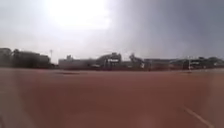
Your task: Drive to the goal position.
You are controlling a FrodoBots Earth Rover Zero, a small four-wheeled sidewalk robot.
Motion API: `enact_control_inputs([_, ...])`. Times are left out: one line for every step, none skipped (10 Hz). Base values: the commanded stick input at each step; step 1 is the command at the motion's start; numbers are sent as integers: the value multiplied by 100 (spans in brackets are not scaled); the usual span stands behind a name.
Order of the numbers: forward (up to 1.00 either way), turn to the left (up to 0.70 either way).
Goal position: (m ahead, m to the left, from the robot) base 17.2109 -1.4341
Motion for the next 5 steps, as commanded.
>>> enact_control_inputs([70, -22])
enact_control_inputs([70, 0])
enact_control_inputs([70, 0])
enact_control_inputs([70, 0])
enact_control_inputs([70, 0])
